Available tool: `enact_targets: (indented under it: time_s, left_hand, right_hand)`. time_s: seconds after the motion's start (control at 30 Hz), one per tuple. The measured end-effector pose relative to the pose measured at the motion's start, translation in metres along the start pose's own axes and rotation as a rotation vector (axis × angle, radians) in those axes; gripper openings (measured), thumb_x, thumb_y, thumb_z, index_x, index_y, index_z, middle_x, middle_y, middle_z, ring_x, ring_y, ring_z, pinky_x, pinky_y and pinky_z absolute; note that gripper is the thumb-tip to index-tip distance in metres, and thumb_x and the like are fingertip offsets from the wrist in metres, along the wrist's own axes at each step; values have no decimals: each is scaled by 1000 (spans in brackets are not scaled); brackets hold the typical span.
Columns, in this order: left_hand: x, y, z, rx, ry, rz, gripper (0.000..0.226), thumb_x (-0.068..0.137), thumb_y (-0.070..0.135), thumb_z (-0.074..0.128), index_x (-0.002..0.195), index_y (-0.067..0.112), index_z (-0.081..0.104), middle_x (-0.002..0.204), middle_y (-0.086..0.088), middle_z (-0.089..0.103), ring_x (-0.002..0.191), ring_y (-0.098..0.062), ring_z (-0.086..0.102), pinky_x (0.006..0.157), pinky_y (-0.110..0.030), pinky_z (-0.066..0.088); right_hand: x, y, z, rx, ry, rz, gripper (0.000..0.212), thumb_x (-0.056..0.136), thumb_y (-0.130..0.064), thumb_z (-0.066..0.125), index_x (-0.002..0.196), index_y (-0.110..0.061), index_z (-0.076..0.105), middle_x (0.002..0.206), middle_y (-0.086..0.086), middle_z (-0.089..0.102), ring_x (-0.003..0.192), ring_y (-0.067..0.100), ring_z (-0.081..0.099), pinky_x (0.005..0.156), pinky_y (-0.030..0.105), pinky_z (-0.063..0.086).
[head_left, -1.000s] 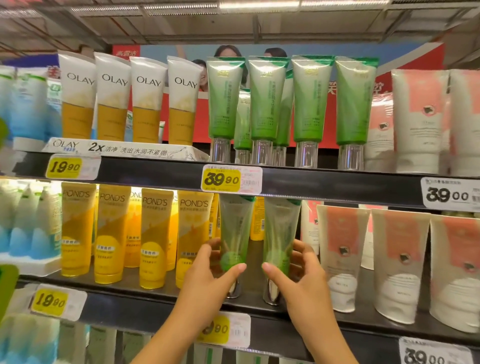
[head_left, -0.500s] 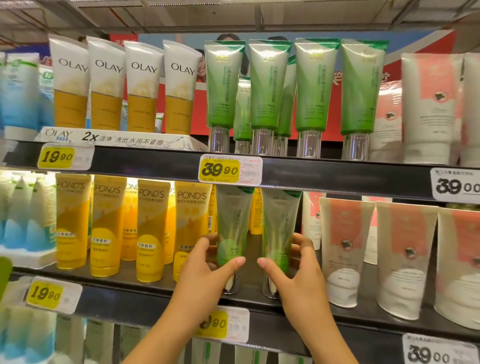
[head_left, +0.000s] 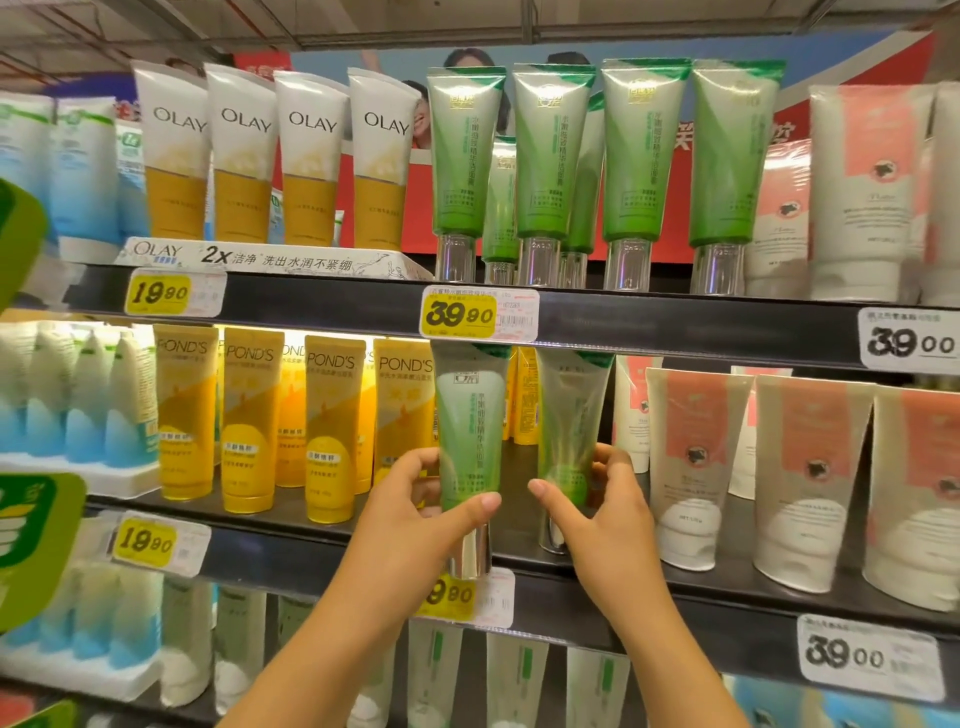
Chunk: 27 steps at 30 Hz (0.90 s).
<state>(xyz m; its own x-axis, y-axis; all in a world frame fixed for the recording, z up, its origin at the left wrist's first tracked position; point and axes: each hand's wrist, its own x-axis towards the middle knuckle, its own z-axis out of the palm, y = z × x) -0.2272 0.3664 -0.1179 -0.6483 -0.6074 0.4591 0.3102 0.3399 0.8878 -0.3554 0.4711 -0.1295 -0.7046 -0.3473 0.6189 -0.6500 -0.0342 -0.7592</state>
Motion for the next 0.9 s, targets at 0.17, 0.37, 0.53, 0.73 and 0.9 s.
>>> enact_targets:
  time_s: [0.17,0.37,0.53,0.73,0.9]
  left_hand:
    - [-16,6,-6,-57,-53,-64,37,69,28,76,101,33,58,89,14,73,79,0,69,74,-29,55]
    - [-44,-3,0,-92,-78,-112,31,73,26,76,99,32,60,86,15,73,76,4,67,59,-16,48]
    - [-65,-16,7,-120,-135,-184,31,74,19,76,101,27,62,85,8,74,72,0,67,55,-12,46]
    - [-80,-20,12,-147,-178,-227,32,74,19,76,102,29,63,92,2,73,74,-2,68,51,-8,45]
    - [-97,-27,13,-219,-209,-239,34,75,15,74,103,32,65,83,19,72,72,6,66,50,-5,43]
  right_hand:
    - [-8,-6,-7,82,123,0,47,83,-26,68,124,-24,45,109,-2,52,99,14,55,74,16,44]
    - [-43,-16,-12,117,195,-49,28,89,-17,60,116,-21,53,98,-9,56,78,-11,54,65,2,42]
    - [-65,-26,-13,300,51,81,10,92,-22,56,98,-29,59,92,-5,66,85,8,65,71,22,53]
    - [-84,-30,-13,454,-105,215,12,88,-20,57,99,-22,61,84,-6,72,79,8,69,61,19,54]
    - [-103,-30,-10,482,-129,275,19,83,-13,62,102,-12,63,97,8,71,86,15,68,70,24,57]
